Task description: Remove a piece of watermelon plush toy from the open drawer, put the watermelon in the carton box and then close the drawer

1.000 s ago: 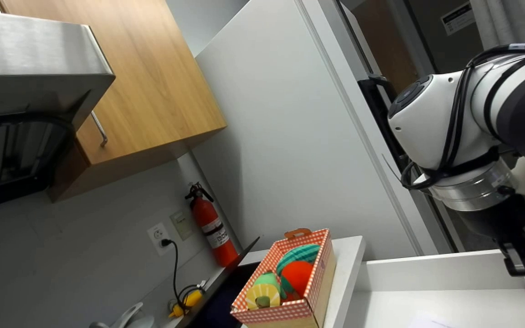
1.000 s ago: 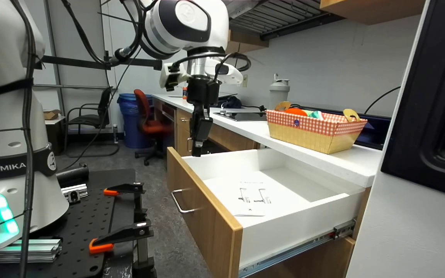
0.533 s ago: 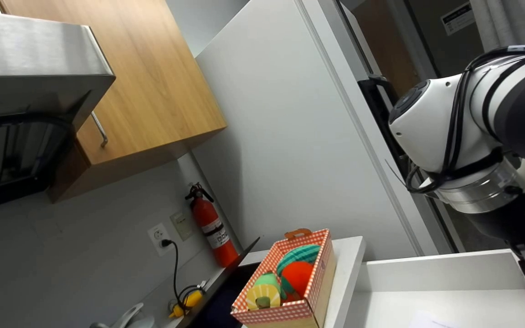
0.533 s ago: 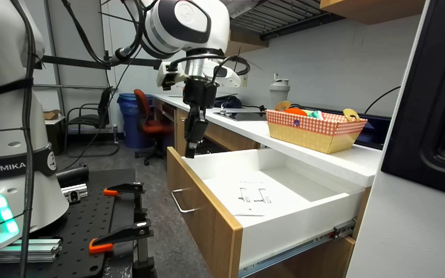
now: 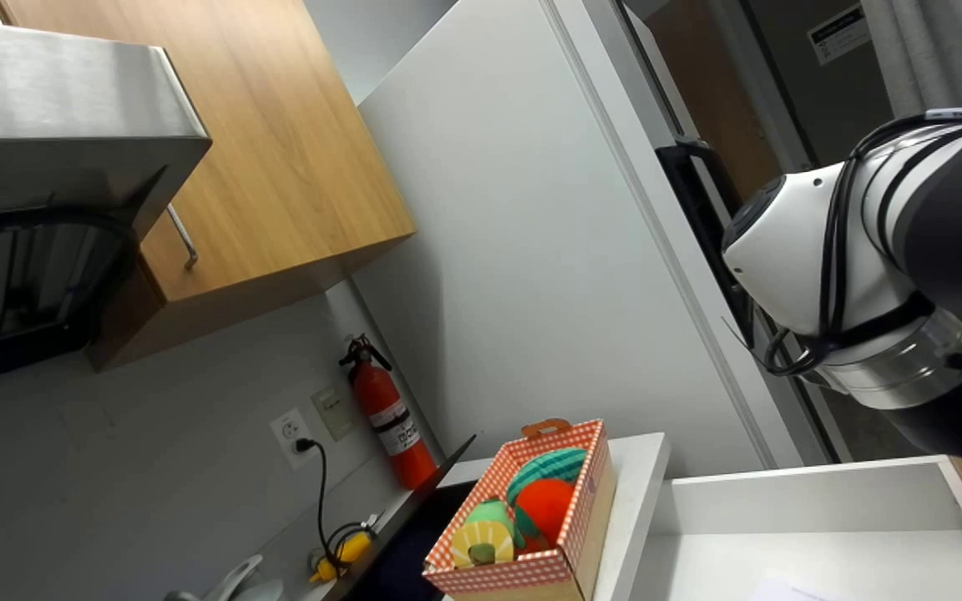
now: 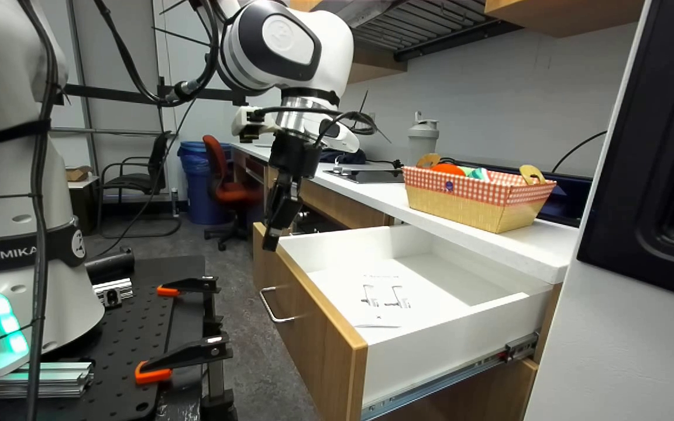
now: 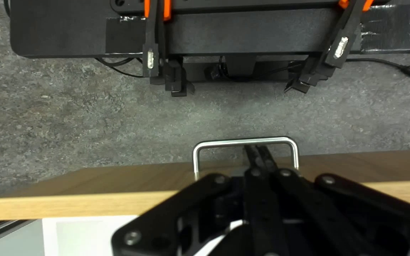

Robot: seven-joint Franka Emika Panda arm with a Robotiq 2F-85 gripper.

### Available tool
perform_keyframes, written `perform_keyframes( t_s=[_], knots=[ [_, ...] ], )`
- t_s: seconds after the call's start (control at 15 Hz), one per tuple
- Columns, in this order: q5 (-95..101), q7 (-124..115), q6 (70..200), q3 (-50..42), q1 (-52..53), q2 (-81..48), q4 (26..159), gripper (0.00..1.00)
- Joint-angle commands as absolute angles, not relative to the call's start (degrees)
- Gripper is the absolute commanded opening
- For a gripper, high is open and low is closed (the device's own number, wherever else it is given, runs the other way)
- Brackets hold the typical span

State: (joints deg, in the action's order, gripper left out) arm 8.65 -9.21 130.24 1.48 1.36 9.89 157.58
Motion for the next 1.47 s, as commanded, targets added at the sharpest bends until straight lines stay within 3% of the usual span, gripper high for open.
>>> perform_keyframes(
  t_s=[0.0,0.8,1.4],
  knots=[
    [7.2,-6.9,129.7,0.9,0.6,7.6,156.2,0.00],
    [8.1,-7.0,131.3,0.0,0.0,-1.1,151.2,0.00],
    [9.5,-8.1,140.4,-0.2,0.0,-0.5,150.8,0.00]
  ],
)
